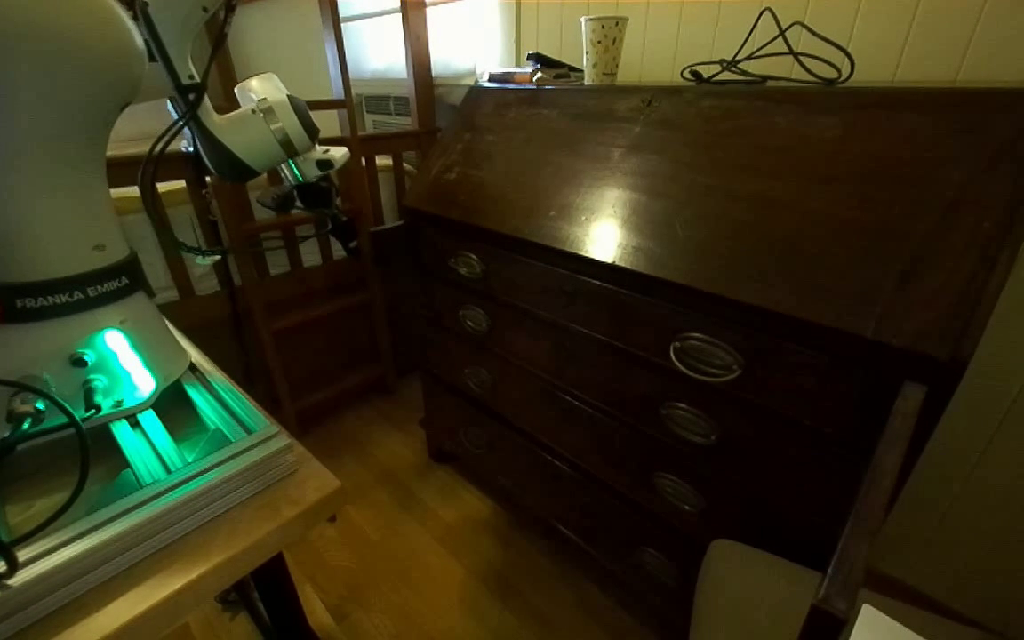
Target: Push the wooden rail on the left backwards.
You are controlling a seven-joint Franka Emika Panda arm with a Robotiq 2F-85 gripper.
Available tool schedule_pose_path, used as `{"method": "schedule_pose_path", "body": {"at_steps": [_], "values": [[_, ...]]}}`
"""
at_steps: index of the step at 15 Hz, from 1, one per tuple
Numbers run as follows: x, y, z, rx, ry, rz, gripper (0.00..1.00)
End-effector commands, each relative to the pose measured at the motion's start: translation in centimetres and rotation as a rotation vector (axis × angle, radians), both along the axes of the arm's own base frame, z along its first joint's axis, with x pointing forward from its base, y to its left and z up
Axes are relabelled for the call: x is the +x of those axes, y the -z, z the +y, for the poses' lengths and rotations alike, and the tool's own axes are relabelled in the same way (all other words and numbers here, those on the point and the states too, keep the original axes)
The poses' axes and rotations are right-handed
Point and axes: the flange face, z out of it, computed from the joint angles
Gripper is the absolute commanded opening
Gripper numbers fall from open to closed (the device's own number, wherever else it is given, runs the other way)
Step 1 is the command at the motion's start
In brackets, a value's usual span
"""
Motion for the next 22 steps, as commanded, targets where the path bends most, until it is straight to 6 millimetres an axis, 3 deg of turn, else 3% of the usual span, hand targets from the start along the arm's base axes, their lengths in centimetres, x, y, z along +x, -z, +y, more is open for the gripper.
{"method": "schedule_pose_path", "body": {"at_steps": [1, 11, 22], "values": [[1.3, 1.5, 1.4, 0.029, -0.054, -0.023, 0.03], [2.2, 1.6, 1.5, 0.027, -0.055, -0.027, 0.00], [4.8, 1.0, 1.7, 0.028, -0.053, -0.049, 0.00]]}}
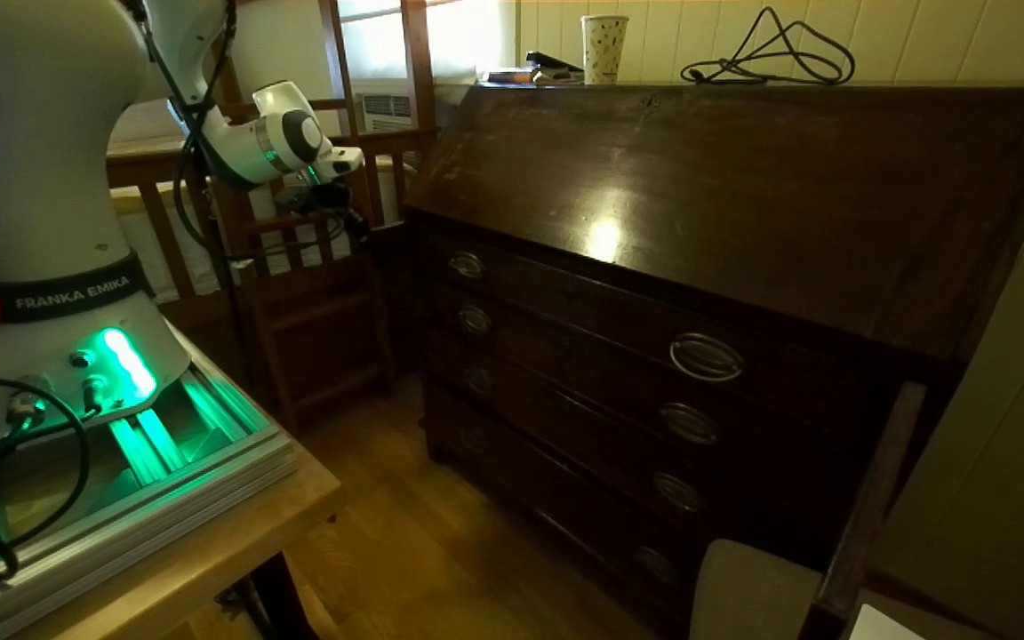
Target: Push the wooden rail on the left backwards.
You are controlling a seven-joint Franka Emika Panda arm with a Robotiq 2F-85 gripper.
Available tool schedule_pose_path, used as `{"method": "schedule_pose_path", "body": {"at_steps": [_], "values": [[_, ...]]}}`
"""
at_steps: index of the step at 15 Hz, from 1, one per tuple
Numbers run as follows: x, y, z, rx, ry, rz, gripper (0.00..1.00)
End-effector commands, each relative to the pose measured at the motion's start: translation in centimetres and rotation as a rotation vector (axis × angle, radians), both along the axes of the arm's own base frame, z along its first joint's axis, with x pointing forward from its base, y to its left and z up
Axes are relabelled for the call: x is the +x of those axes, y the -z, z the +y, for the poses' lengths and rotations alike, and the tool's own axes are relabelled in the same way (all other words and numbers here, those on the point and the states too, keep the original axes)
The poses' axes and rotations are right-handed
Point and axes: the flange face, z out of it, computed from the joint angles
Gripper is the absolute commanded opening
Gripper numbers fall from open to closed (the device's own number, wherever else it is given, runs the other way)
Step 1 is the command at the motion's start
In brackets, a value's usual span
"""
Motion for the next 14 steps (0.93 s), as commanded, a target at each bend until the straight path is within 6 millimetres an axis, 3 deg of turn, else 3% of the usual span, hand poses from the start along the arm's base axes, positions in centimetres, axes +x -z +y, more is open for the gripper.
{"method": "schedule_pose_path", "body": {"at_steps": [1, 8, 14], "values": [[0.9, 0.4, 0.2, -0.017, -0.014, 0.003, 0.00], [-1.2, -0.2, 0.7, -0.032, -0.071, 0.049, 0.00], [-2.2, -0.7, -0.6, -0.064, -0.044, 0.070, 0.00]]}}
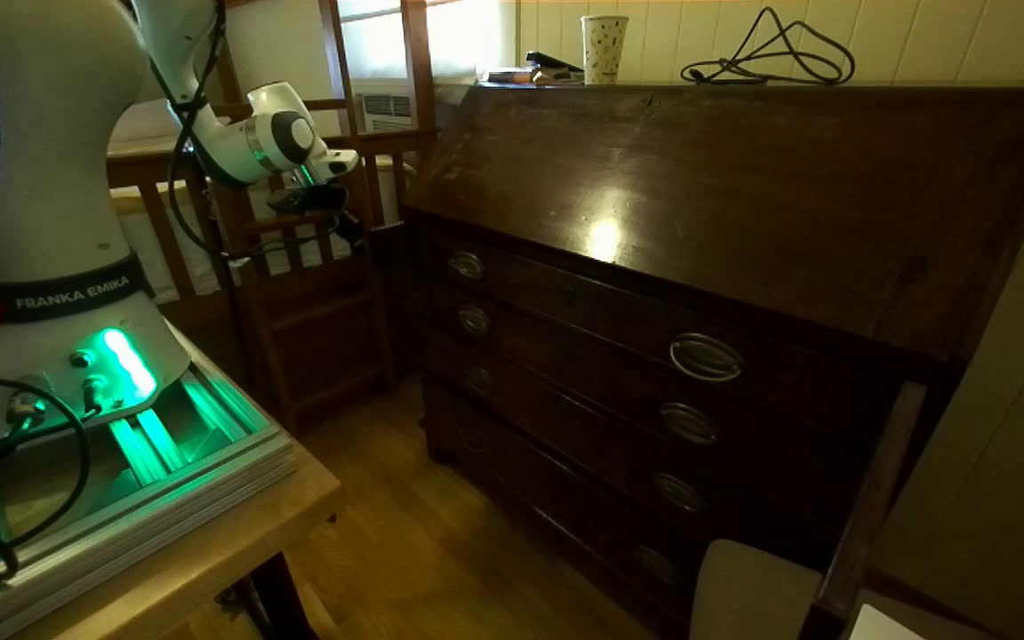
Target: Push the wooden rail on the left backwards.
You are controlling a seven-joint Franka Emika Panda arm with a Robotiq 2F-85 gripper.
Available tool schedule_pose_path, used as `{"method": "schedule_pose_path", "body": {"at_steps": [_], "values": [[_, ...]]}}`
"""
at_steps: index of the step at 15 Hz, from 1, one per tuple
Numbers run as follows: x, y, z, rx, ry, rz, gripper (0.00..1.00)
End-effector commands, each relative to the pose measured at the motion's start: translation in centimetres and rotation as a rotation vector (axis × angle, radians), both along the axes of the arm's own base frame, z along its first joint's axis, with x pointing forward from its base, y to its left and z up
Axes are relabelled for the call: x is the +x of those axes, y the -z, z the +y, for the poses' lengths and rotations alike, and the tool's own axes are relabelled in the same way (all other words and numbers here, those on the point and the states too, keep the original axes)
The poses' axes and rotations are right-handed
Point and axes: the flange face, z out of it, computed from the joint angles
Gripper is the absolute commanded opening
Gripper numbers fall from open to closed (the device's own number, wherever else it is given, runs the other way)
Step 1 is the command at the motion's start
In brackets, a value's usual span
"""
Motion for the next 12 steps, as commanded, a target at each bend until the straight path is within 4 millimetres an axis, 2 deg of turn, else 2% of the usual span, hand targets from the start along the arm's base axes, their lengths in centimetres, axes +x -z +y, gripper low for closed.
{"method": "schedule_pose_path", "body": {"at_steps": [1, 3, 7, 12], "values": [[-1.0, -1.0, -0.9, -0.016, 0.018, 0.024, 0.00], [-1.1, -1.1, -1.3, -0.023, 0.029, 0.016, 0.00], [0.1, -1.1, -1.9, -0.028, 0.050, -0.031, 0.00], [1.3, 0.1, -1.0, -0.009, 0.057, -0.044, 0.00]]}}
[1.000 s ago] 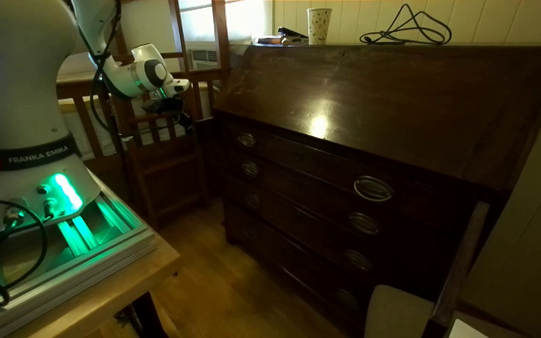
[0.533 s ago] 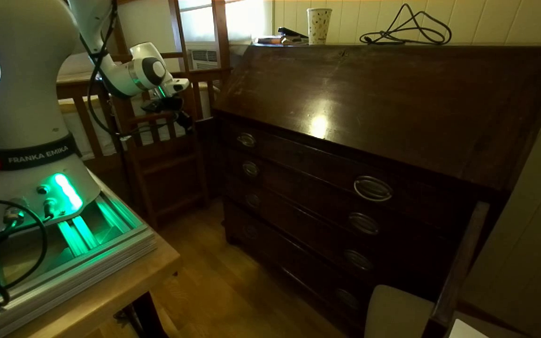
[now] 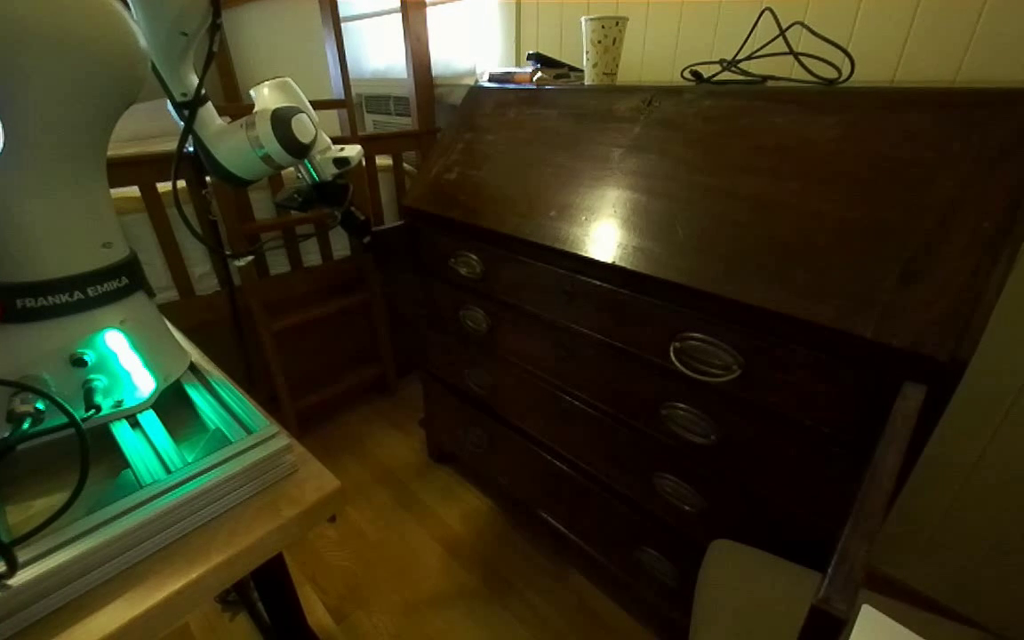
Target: Push the wooden rail on the left backwards.
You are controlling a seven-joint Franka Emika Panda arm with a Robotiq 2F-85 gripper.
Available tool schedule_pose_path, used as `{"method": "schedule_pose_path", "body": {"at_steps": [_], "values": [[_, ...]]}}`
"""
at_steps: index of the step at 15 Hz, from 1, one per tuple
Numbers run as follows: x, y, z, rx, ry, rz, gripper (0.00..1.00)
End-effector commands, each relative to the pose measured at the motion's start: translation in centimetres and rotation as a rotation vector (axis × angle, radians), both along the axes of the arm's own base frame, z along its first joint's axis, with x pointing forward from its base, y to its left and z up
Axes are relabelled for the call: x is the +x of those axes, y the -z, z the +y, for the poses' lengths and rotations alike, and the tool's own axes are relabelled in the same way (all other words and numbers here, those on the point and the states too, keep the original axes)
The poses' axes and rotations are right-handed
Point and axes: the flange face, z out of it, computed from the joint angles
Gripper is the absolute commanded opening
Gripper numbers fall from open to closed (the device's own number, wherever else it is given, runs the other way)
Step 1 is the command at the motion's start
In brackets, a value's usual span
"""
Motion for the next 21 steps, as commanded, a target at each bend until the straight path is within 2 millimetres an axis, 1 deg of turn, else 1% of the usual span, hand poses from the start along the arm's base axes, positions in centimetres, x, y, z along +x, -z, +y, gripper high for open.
{"method": "schedule_pose_path", "body": {"at_steps": [1, 4, 7, 9, 14, 20, 21], "values": [[0.9, 1.2, 1.0, 0.019, 0.010, -0.013, 0.00], [1.5, 1.7, 1.1, 0.018, 0.024, -0.027, 0.00], [3.9, 1.6, 0.5, 0.030, 0.054, -0.087, 0.00], [5.7, 2.1, 0.6, 0.045, 0.064, -0.114, 0.00], [9.4, 3.5, 1.4, 0.053, 0.072, -0.131, 0.00], [13.9, 3.0, 1.5, 0.031, 0.083, -0.154, 0.00], [14.0, 3.0, 1.6, 0.027, 0.092, -0.134, 0.00]]}}
